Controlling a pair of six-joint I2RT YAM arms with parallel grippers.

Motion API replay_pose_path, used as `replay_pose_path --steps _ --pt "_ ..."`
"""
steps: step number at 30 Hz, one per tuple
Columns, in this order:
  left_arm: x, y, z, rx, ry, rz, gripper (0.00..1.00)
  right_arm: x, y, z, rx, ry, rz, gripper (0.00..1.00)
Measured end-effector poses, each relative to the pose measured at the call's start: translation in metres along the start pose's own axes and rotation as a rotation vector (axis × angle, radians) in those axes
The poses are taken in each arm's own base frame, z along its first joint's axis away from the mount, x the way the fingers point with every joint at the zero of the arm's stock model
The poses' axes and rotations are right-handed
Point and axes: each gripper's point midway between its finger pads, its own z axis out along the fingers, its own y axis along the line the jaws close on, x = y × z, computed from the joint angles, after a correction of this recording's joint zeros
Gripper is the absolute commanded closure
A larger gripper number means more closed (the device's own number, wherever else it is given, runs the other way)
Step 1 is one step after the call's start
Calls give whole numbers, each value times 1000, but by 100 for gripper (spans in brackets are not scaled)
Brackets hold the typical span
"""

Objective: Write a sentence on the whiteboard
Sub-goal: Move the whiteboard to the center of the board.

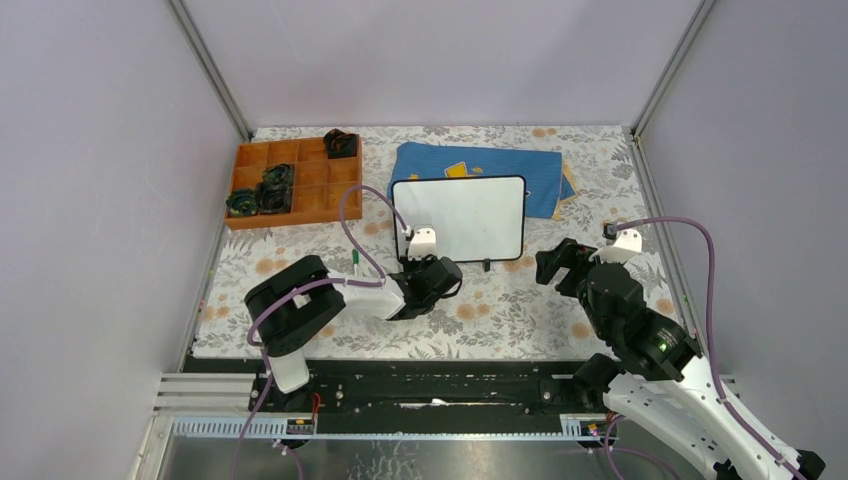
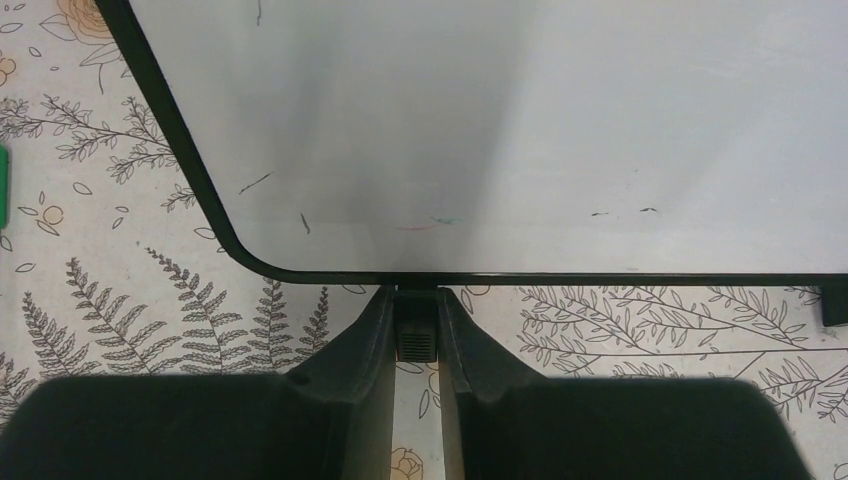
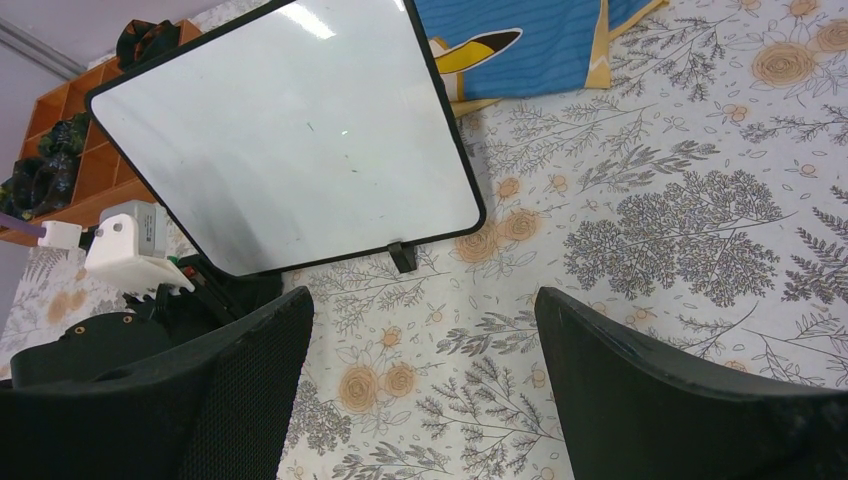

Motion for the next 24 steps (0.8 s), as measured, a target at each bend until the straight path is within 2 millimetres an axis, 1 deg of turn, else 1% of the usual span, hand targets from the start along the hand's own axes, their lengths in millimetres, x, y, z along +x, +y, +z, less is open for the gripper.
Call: replay_pose_path --steps 4,11,15,17,20,24 --pt "1 -2 0 3 0 8 80 0 0 0 0 0 1 11" --pt "3 -1 -1 4 9 26 54 1 0 0 1 1 0 11" --pt "6 0 -4 10 19 37 43 1 0 0 1 1 0 11" --pt "5 3 -8 14 21 38 38 1 0 0 1 1 -1 11" --pt "-1 9 -18 26 12 24 29 1 0 0 1 2 -1 11" --pt "-17 20 -39 58 -12 -16 25 1 -1 0 3 4 -3 10"
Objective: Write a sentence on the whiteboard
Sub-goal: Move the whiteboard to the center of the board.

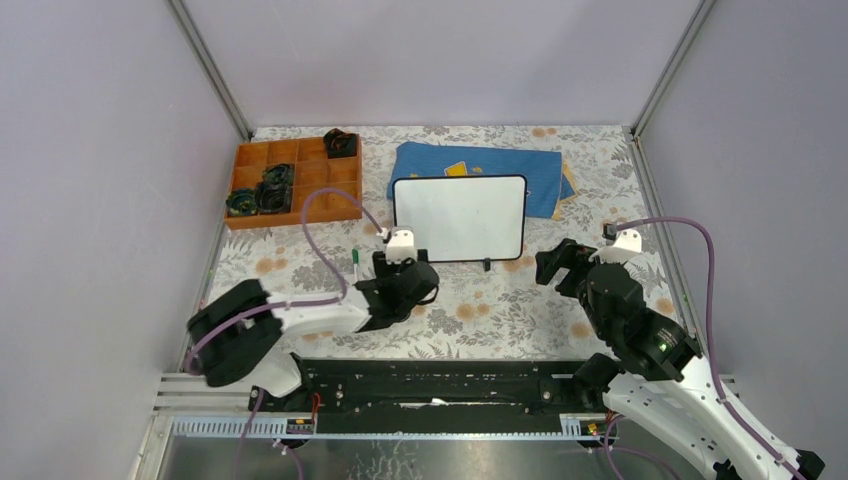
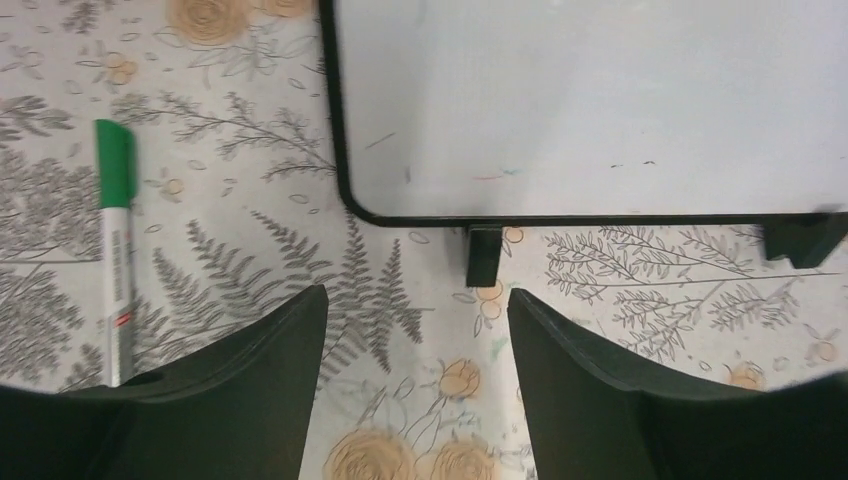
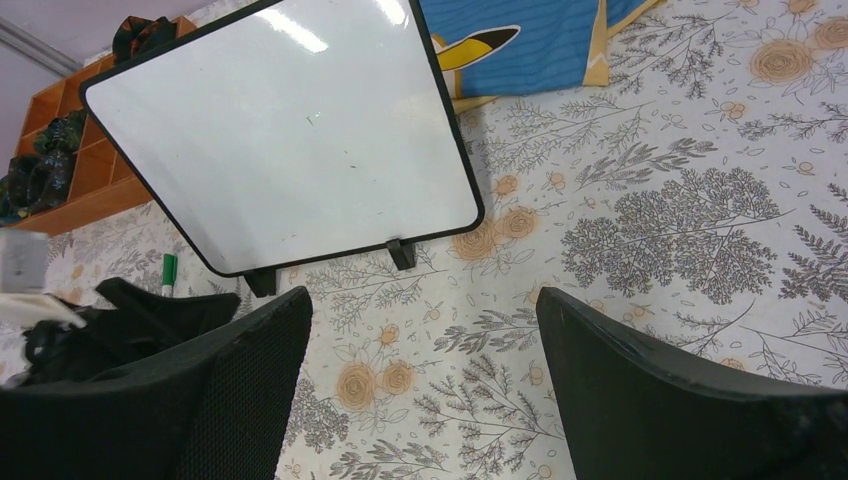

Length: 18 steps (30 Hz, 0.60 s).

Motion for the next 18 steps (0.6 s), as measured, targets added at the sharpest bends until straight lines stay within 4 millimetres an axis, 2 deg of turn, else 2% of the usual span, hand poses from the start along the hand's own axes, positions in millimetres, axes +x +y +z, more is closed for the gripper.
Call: replay_pose_path --steps 4,10,13,18 --pt "-14 14 -22 27 -20 -46 20 1 0 1 -1 0 0 10" --pt "-37 22 -45 82 -49 -94 12 23 5 12 -15 65 -27 6" --pt "-55 26 -47 127 -49 -125 11 39 12 25 -20 124 -51 6" --pt "-103 61 -38 164 -89 -288 11 68 12 45 0 187 -78 5"
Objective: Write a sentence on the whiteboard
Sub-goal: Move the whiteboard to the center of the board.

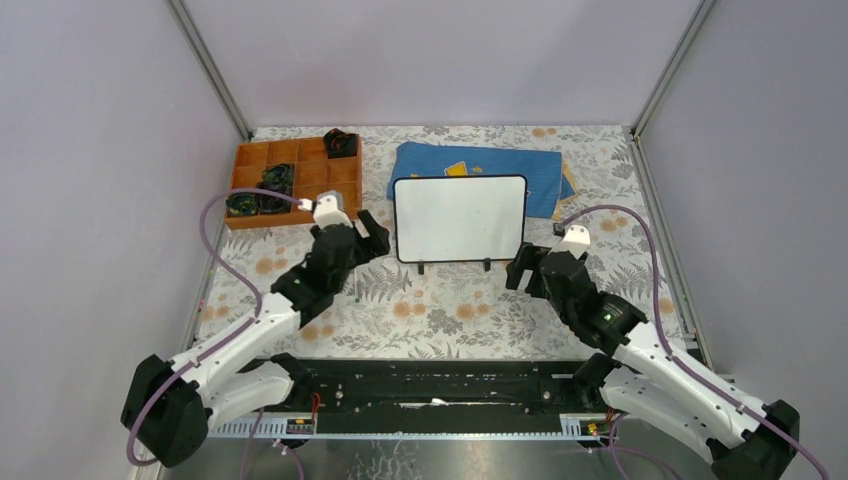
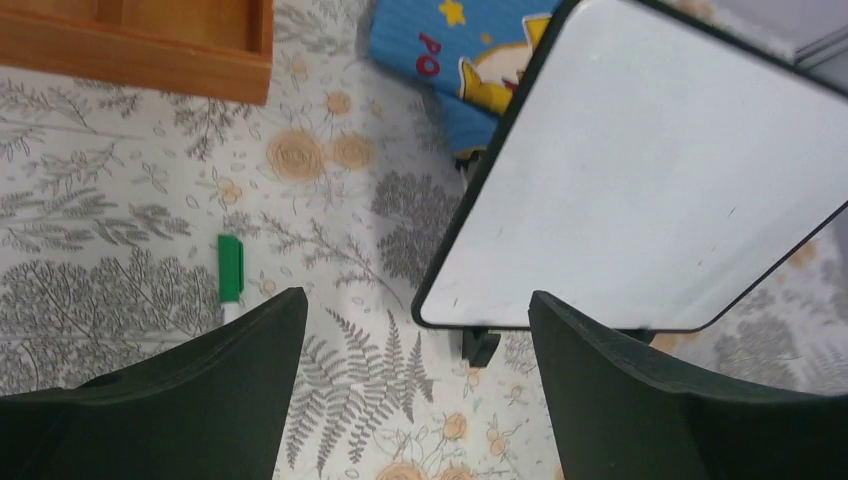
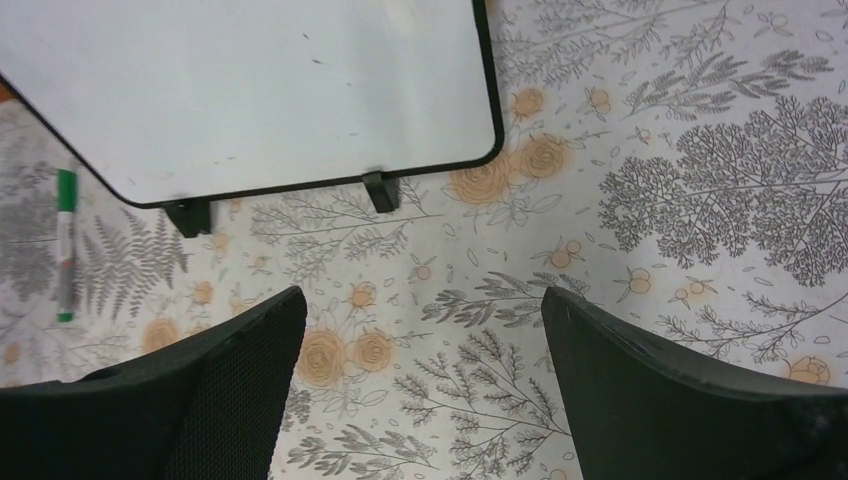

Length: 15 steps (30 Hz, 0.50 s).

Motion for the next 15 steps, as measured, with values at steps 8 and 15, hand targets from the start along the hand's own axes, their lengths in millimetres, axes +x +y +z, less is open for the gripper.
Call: replay_pose_path --steps 8,15 --pt "-32 8 11 56 21 -92 19 1 -30 43 146 10 126 27" --pt "-19 -19 9 197 115 -83 25 -4 -45 65 179 25 220 20"
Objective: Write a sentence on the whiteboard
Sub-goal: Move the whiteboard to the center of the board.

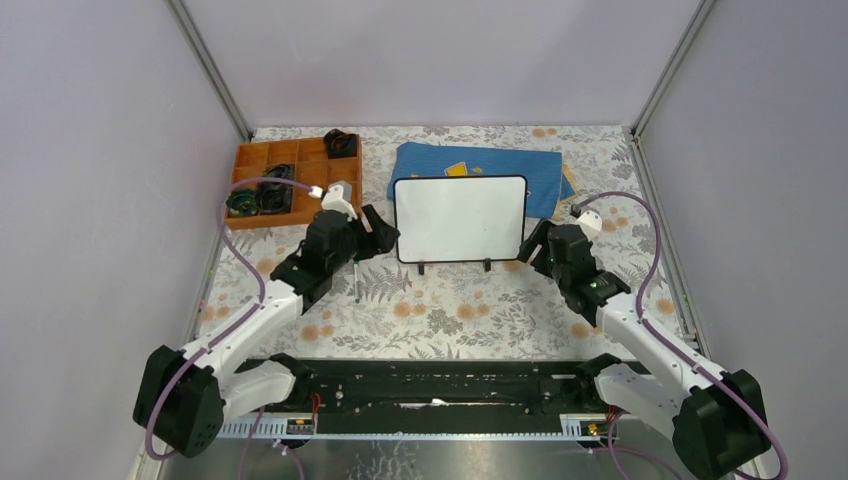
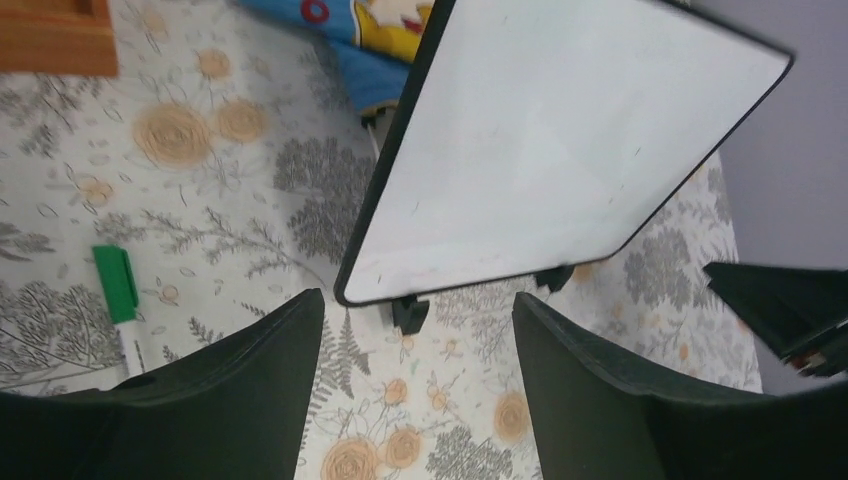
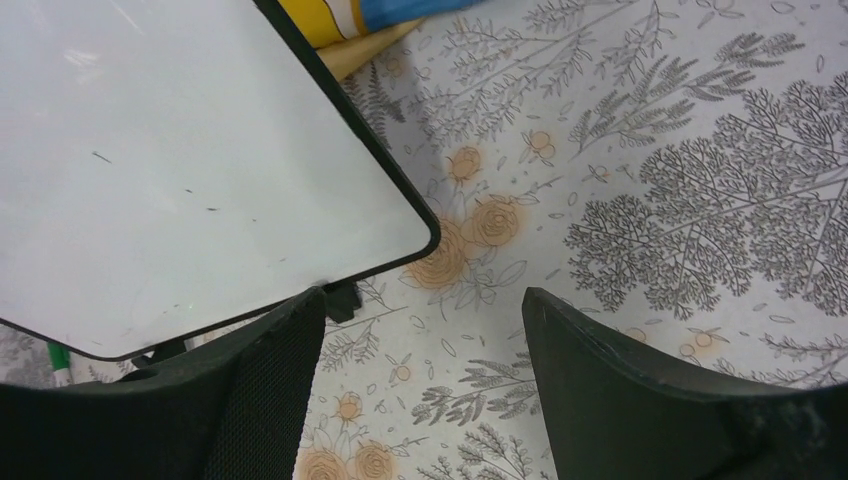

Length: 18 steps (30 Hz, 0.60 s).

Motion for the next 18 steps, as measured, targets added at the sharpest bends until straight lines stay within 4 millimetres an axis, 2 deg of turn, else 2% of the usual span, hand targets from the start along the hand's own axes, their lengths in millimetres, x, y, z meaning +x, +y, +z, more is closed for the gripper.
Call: replay_pose_path --steps 3,5,9,12,18 --pt "30 2 7 15 75 12 26 -4 5 -1 -25 -15 2 18" --pt "61 0 13 3 148 49 25 -7 7 -3 -35 -23 0 15" --pt "118 -17 18 4 243 167 24 -16 9 -11 -58 -58 -4 2" --pt "131 -16 25 -28 231 203 25 -23 11 -16 -72 -82 9 3" --pt "138 7 46 -157 171 225 27 -24 10 -13 -54 -83 77 7"
